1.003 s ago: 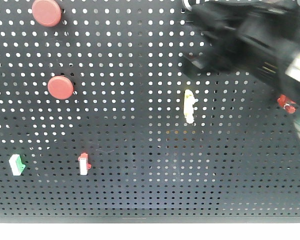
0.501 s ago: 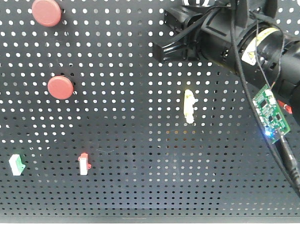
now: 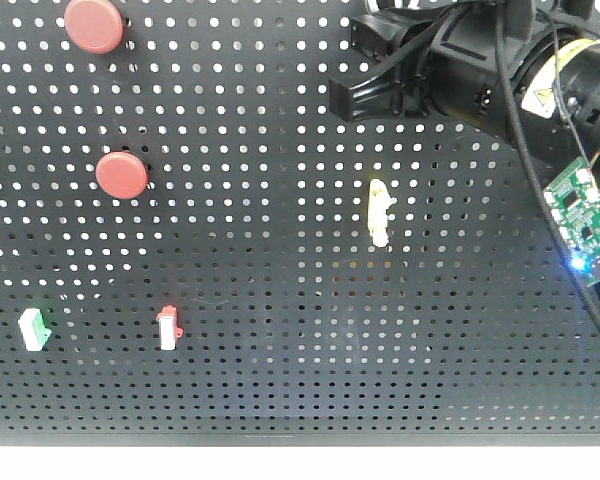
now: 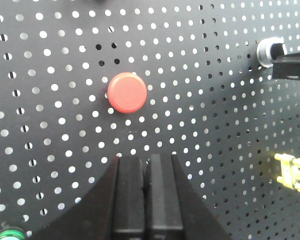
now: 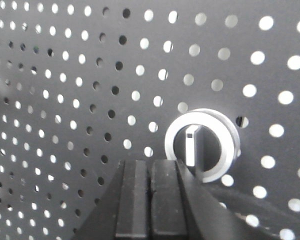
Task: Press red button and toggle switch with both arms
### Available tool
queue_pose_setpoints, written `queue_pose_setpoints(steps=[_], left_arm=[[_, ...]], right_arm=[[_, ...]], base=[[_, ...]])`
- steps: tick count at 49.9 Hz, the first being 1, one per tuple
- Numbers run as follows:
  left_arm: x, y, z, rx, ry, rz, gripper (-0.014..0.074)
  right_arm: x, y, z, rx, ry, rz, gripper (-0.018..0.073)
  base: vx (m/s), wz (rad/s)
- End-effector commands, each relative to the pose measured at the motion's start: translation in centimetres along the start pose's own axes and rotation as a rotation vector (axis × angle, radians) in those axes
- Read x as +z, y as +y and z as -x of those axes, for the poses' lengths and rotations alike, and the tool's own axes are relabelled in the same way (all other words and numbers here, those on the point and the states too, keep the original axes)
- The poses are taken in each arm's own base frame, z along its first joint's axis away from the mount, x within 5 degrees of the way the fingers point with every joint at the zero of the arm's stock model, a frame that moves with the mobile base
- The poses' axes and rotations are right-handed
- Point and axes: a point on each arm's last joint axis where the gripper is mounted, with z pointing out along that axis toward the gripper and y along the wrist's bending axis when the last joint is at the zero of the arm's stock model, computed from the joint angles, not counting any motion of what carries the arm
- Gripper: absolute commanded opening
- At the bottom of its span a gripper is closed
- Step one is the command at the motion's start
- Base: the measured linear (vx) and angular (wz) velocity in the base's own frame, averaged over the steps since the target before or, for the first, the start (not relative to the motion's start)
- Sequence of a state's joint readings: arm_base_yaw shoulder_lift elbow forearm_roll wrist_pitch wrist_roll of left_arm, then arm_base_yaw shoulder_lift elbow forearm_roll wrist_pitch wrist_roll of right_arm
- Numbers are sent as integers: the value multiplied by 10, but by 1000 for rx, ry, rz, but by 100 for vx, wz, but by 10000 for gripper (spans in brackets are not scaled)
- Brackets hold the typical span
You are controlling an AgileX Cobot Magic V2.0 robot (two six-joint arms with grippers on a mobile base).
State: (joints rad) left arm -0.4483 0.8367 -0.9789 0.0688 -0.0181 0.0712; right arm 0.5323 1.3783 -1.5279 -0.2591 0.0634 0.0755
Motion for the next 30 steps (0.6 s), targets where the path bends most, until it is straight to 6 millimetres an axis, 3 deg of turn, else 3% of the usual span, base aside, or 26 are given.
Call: queue_pose_setpoints(steps=[1,19,30], left_arm=[[-4,2,18,-11,-115,8,2],[-3,2,18,-11,-112,7,2],[-3,2,18,-11,-112,7,2]], right_arm=[[-16,-15,32,-30,-144,-45,0],[-17,-17,31,-77,-115,-55,0],[-33,-44,38,-72,-118,-151,0]], base=[[0,0],[0,0],[0,0]])
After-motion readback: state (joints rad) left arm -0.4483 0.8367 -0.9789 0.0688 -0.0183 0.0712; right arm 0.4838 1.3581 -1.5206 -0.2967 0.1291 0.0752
